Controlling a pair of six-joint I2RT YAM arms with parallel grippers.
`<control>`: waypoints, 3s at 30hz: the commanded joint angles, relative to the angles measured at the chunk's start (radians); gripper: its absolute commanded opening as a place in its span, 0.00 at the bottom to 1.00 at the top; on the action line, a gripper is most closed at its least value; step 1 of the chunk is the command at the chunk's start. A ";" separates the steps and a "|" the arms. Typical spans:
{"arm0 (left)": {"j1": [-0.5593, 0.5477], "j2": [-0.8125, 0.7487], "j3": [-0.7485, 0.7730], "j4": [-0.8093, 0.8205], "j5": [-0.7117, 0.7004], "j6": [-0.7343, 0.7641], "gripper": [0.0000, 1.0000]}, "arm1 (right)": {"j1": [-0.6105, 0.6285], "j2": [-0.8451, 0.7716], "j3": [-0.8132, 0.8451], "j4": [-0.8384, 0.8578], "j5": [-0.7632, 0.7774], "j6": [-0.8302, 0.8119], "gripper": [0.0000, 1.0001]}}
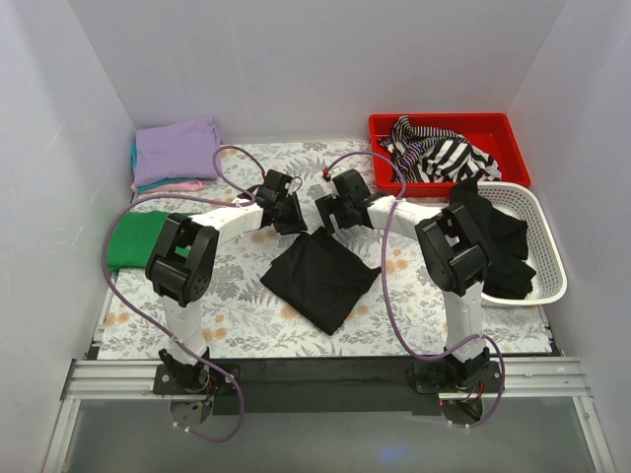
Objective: Fold and stack the t-shirts
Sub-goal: Fold the tshirt
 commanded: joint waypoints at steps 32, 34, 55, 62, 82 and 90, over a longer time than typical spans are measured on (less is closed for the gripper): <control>0.005 -0.094 -0.035 0.015 0.071 -0.003 0.32 | -0.004 0.034 0.006 -0.009 -0.063 -0.005 0.94; 0.005 -0.096 -0.046 0.032 0.103 -0.005 0.32 | -0.003 0.034 0.003 -0.009 -0.057 -0.001 0.94; 0.003 -0.068 -0.029 0.064 0.119 -0.002 0.00 | 0.008 0.034 -0.056 -0.012 -0.166 0.012 0.93; 0.002 -0.076 -0.030 0.089 0.139 -0.009 0.00 | 0.023 0.026 -0.089 -0.013 -0.187 0.030 0.92; 0.003 -0.047 -0.030 0.216 0.128 -0.045 0.02 | 0.066 -0.021 -0.149 -0.004 -0.053 0.076 0.93; 0.003 -0.125 -0.030 0.142 -0.045 0.026 0.26 | 0.056 -0.172 -0.100 -0.012 0.233 -0.005 0.97</control>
